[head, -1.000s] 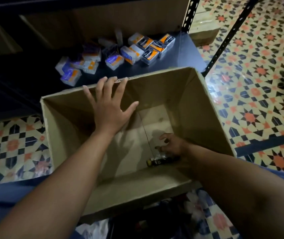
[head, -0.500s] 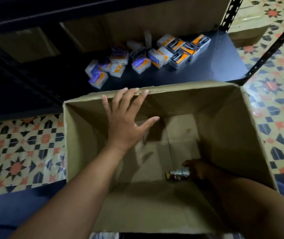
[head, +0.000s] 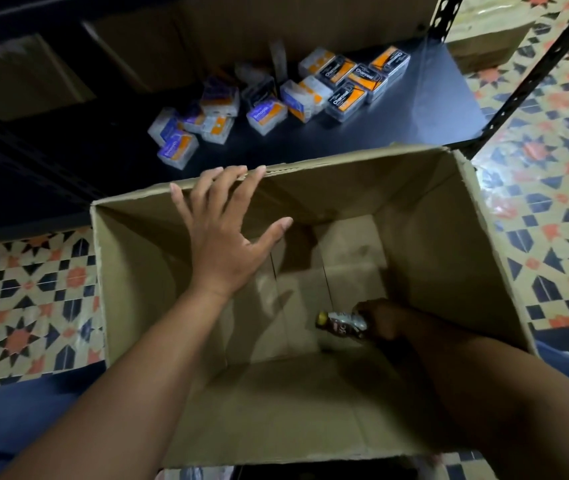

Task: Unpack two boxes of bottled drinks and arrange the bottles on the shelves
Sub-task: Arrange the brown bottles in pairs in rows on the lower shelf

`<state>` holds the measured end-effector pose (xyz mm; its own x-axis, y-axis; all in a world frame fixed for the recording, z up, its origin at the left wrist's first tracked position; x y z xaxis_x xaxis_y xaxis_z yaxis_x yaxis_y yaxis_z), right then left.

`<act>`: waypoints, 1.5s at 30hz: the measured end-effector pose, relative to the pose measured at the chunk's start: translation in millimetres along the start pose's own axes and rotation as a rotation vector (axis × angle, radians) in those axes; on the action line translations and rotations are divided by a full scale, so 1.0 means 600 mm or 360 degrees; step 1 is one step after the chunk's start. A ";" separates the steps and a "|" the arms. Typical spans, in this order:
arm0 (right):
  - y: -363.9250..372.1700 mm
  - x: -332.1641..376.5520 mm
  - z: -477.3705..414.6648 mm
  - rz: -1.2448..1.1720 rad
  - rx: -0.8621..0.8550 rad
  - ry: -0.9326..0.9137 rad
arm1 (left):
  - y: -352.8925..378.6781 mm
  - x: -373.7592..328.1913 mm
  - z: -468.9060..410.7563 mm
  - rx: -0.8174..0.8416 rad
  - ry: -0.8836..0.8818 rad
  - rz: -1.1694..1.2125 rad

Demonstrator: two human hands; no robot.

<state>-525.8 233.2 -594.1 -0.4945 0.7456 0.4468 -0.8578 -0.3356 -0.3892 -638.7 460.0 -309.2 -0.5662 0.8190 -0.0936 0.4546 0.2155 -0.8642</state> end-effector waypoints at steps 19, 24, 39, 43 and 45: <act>-0.183 0.189 0.154 -0.1319 -0.0755 -0.0903 | -0.003 0.001 -0.022 0.0351 -0.0112 0.0221; -0.201 0.188 0.273 -0.1306 -0.1027 -0.0968 | 0.027 0.002 -0.046 0.0875 -0.0126 0.0127; -0.474 0.258 0.526 -0.1063 -0.1696 -0.1235 | -0.138 -0.166 -0.249 0.1375 0.0455 0.0263; -0.608 0.275 0.582 -0.0995 -0.1888 -0.1342 | -0.201 -0.247 -0.368 0.1034 0.0547 0.0512; -0.674 0.281 0.598 -0.1015 -0.1915 -0.1359 | -0.218 -0.279 -0.424 0.0876 0.0580 0.0573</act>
<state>-312.5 287.9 -72.5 -0.4001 -0.0824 0.9127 -0.5451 0.8220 -0.1648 -428.4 430.0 -54.8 -0.1405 0.9333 -0.3305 0.1054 -0.3178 -0.9423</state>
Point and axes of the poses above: each hand's wrist, its own z-axis away from the middle knuckle, its own y-axis out of the palm, x = y × z, the point moved 9 cm from there along -z, towards the middle knuckle, and after that the axes turned 11 degrees about -z, right-handed, at the moved point
